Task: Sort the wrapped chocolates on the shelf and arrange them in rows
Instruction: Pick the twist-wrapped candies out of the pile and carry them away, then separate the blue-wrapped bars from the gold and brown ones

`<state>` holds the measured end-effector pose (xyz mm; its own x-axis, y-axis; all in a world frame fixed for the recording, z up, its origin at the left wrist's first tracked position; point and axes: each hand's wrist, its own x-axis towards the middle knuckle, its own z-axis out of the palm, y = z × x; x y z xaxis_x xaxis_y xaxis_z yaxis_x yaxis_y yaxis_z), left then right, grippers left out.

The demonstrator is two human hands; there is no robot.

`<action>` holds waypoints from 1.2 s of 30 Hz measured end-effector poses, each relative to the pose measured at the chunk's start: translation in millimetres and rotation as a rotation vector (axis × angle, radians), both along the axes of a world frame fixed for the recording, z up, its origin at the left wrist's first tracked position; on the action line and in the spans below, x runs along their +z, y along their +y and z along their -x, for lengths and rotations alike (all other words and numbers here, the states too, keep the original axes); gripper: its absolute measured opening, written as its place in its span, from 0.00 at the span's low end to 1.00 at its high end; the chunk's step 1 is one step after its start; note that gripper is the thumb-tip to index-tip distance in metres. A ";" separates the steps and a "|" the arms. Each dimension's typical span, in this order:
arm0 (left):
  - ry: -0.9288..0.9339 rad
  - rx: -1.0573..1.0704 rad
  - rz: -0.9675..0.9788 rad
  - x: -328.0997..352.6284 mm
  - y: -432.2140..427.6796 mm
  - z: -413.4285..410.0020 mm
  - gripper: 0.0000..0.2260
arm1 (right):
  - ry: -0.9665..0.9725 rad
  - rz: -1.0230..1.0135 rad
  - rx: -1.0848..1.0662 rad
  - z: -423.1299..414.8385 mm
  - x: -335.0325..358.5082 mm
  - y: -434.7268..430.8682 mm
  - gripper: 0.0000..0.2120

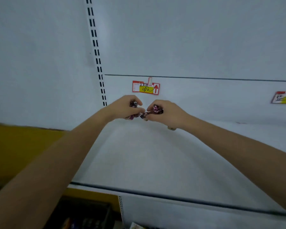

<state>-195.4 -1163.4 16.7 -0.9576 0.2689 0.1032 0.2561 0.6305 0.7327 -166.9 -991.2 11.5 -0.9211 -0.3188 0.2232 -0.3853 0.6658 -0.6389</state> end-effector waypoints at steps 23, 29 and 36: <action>-0.160 -0.217 0.127 -37.2 -4.9 8.8 0.21 | 0.000 0.009 -0.004 19.4 -46.0 7.6 0.12; -0.147 -0.193 -0.031 -28.5 -10.6 -3.4 0.32 | -0.004 0.104 0.073 13.4 -45.2 11.7 0.13; 0.453 0.084 0.232 -43.7 -31.7 5.8 0.21 | 0.307 -0.096 -0.014 9.6 -50.1 10.5 0.22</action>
